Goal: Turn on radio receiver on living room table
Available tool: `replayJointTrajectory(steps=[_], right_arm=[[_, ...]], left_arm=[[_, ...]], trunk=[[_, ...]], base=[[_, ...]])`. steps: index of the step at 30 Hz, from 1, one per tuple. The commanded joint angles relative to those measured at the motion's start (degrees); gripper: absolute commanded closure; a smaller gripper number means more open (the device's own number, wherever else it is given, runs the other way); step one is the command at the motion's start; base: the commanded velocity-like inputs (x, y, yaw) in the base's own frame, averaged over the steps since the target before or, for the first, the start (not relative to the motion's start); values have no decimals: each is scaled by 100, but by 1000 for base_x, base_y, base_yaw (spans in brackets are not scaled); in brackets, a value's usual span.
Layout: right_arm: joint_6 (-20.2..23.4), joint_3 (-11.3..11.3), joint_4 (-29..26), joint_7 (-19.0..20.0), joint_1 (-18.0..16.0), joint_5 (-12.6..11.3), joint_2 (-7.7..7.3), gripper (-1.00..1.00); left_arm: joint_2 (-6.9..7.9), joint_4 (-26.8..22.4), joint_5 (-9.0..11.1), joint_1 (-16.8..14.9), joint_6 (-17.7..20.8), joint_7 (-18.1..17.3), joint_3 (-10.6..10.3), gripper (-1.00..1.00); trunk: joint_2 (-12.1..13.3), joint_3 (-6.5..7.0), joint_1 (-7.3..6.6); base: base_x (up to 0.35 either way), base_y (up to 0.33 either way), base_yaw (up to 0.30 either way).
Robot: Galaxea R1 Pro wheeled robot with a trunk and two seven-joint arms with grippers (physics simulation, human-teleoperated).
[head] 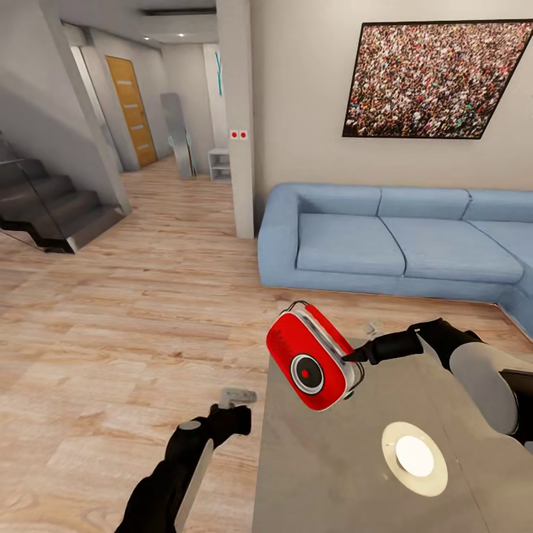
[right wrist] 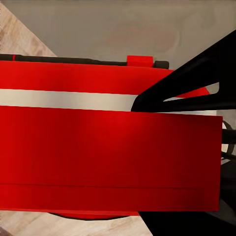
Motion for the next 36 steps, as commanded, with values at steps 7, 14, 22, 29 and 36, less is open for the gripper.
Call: replayJointTrajectory(steps=[7, 14, 22, 29, 36], right_arm=[[1, -115, -4, -7, -1, -16, 12, 100], [5, -107, -4, -12, -1, -16, 26, 100], [6, -93, 121, -40, -1, 27, 230, 100], [7, -89, 208, -60, -1, 171, 294, 100], [16, -91, 216, -16, -1, 169, 308, 100]], left_arm=[[0, 115, -11, -423, 78, -704, -154, 100], [0, 546, 364, -1075, 545, -775, -768, 100], [0, 518, 829, -1222, 548, -1191, -1112, 100], [0, 522, 818, -1462, 482, -1344, -1118, 100], [0, 628, 799, -1481, 253, -798, -1087, 100]], trunk=[[0, 0, 0], [0, 0, 0], [0, 0, 0], [0, 0, 0], [0, 0, 0]], base=[[0, 0, 0], [0, 0, 0], [0, 0, 0], [0, 0, 0], [0, 0, 0]])
